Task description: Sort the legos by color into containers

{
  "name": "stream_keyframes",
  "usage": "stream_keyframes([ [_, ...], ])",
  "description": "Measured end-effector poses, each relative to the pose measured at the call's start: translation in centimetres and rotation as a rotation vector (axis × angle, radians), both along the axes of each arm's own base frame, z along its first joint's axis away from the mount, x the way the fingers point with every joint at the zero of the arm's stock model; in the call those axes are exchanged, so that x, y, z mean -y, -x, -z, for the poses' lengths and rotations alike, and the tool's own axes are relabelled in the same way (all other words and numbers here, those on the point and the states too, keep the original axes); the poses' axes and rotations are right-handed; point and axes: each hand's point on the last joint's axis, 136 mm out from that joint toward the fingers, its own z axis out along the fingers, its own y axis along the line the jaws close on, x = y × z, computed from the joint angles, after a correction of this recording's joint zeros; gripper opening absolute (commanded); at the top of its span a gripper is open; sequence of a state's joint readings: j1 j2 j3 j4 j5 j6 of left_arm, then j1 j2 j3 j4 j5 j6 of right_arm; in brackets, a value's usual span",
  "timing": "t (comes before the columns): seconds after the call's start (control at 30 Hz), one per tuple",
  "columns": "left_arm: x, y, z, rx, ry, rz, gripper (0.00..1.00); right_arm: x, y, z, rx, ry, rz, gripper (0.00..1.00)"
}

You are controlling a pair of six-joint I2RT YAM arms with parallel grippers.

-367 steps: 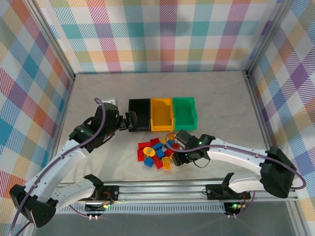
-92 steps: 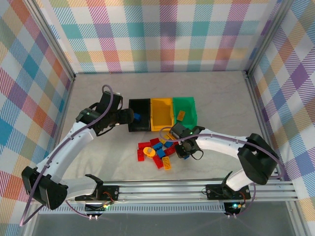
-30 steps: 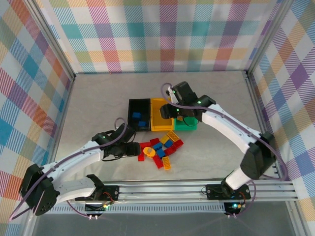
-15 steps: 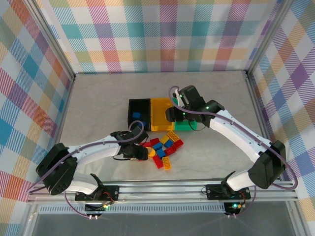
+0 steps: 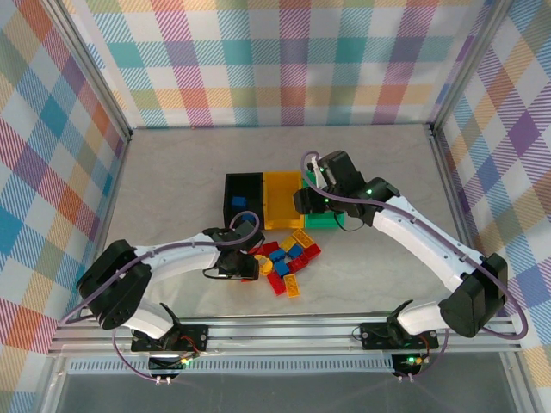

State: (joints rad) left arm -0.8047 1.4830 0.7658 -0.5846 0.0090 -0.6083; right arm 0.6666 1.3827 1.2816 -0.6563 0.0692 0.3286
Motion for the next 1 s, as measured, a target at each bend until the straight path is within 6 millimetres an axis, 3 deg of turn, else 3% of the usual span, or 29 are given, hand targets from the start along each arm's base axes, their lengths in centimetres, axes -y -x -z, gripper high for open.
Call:
stream_keyframes([
  [0.27, -0.3, -0.3, 0.1, 0.011, -0.022, 0.005, 0.34, 0.3, 0.2, -0.2, 0.008, 0.001, 0.005, 0.63],
  [0.57, -0.6, -0.4, -0.9, 0.028, -0.034, 0.014, 0.29, 1.5, 0.1, -0.4, 0.017, -0.005, 0.033, 0.63],
  [0.77, -0.4, -1.6, -6.4, 0.126, -0.001, 0.013, 0.29, 3.3, 0.5, 0.6, 0.000, 0.008, 0.066, 0.64],
  [1.0, 3.1, -6.6, -14.1, 0.296, 0.048, 0.055, 0.28, 4.7, 2.1, 1.9, -0.022, 0.007, 0.089, 0.64],
])
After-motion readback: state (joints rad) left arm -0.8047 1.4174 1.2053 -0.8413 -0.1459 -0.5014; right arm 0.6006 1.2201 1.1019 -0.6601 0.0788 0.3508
